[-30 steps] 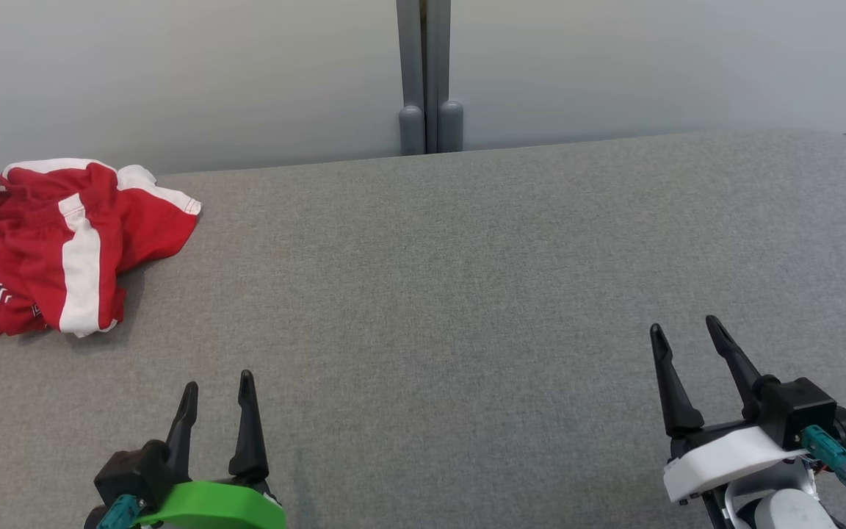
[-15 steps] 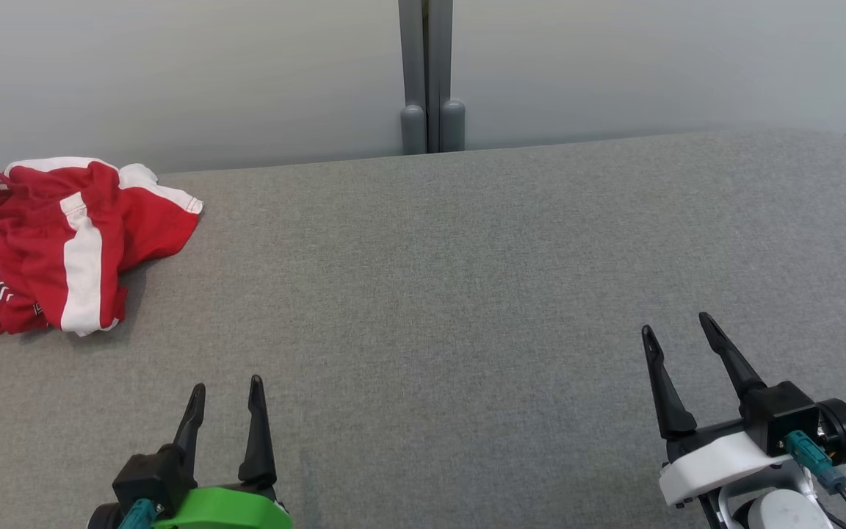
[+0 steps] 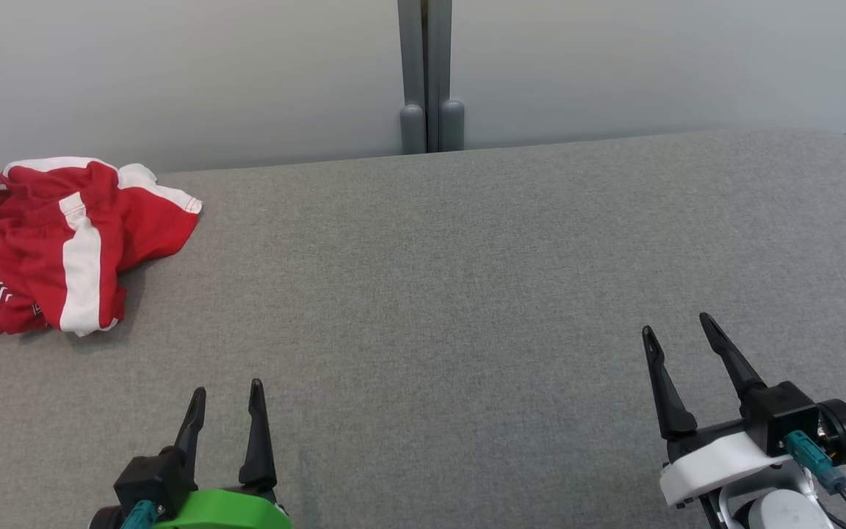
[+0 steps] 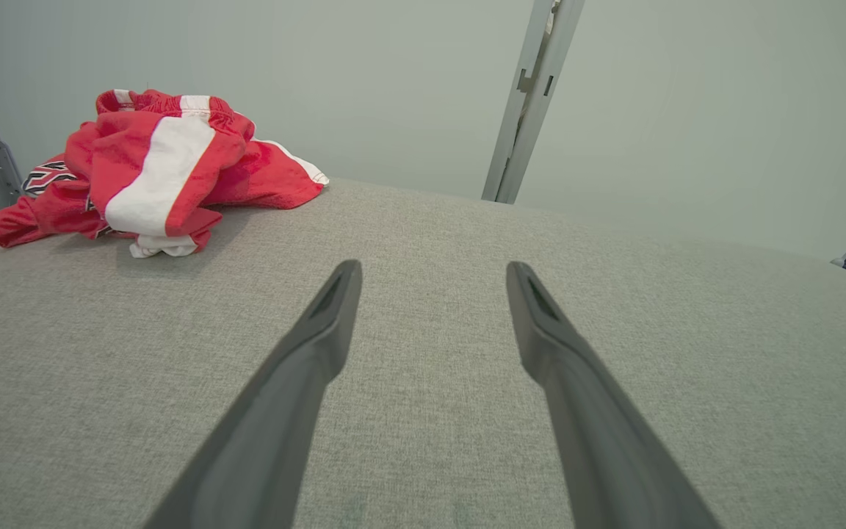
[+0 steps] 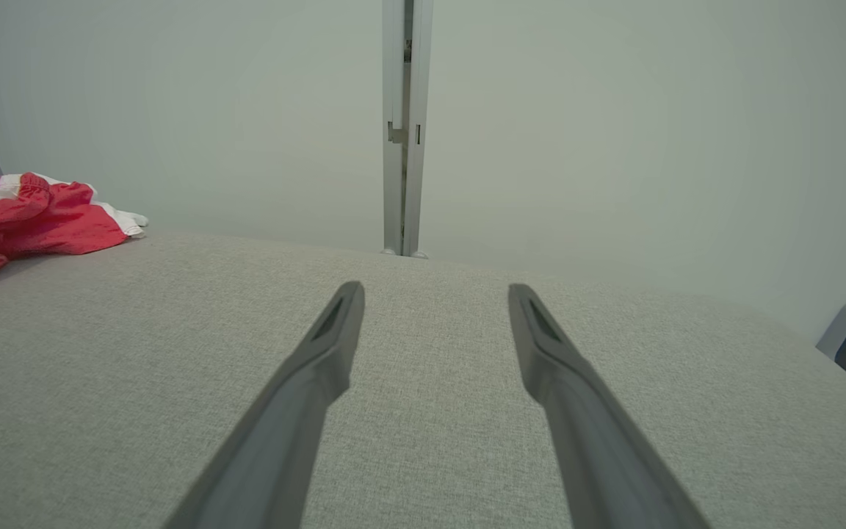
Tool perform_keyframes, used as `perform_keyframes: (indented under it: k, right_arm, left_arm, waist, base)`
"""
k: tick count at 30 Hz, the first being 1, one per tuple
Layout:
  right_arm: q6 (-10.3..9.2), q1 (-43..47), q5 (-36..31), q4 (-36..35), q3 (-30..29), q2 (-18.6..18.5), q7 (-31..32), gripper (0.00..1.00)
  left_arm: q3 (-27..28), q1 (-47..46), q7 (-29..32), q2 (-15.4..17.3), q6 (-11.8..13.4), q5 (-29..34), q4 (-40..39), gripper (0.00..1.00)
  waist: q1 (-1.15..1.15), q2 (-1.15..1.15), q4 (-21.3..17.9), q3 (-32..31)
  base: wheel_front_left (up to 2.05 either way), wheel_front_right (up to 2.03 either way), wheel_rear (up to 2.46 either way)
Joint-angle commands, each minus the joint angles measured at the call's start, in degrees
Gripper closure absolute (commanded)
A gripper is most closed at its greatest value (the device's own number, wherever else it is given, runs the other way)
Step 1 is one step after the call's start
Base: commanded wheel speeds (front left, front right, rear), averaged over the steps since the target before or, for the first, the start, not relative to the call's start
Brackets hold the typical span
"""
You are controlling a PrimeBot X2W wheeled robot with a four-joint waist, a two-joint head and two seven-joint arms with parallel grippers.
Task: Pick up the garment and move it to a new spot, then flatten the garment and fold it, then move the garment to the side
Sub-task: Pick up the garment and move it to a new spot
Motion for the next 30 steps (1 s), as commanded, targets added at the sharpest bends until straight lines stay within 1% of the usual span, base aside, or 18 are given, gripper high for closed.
perform_keyframes:
  k: [1, 8, 12, 16, 25, 30]
  right_arm:
    - [0.00, 0.60, -0.10, 0.05, -0.11, -0.30, -0.28, 0.00]
    - [-0.01, 0.77, -0.03, 0.02, -0.38, -0.30, -0.28, 0.00]
    - [-0.01, 1.08, -0.38, 0.12, -0.95, -0.28, -0.27, 0.00]
    - [-0.01, 0.99, -0.50, 0.01, -1.43, -0.29, -0.27, 0.00]
    - [-0.01, 1.04, 1.00, 0.61, -0.80, -0.28, -0.26, 0.00]
    - [-0.01, 1.47, 1.18, 1.07, -0.43, -0.28, -0.26, 0.00]
  left_arm:
    - [-0.02, 0.41, -0.04, 0.40, 0.16, -0.25, 0.01, 0.00]
    - [-0.22, 0.12, -0.04, 0.40, 0.13, -0.35, 0.12, 0.00]
    - [-0.50, -0.30, -0.04, 0.40, -0.13, -0.39, 0.07, 0.00]
    - [-0.42, -0.73, -0.04, 0.38, -0.27, 0.29, 0.02, 0.00]
    - [0.53, -0.72, -0.04, 0.37, -0.60, 1.02, -0.04, 0.00]
    - [1.22, -0.18, -0.04, 0.36, -0.85, 1.09, 0.02, 0.00]
  waist:
    - [0.00, 0.00, 0.01, 0.00]
    - [0.00, 0.00, 0.44, 0.03]
    - [0.00, 0.00, 2.34, 0.12]
    - [0.00, 0.00, 5.69, 0.29]
    - [0.00, 0.00, 16.33, -0.15]
    - [0.00, 0.00, 21.19, -0.66]
  base:
    - [0.00, 0.00, 0.00]
    - [0.00, 0.00, 0.00]
    - [0.00, 0.00, 0.00]
    - [0.00, 0.00, 0.00]
    - [0.00, 0.00, 0.00]
    - [0.00, 0.00, 0.00]
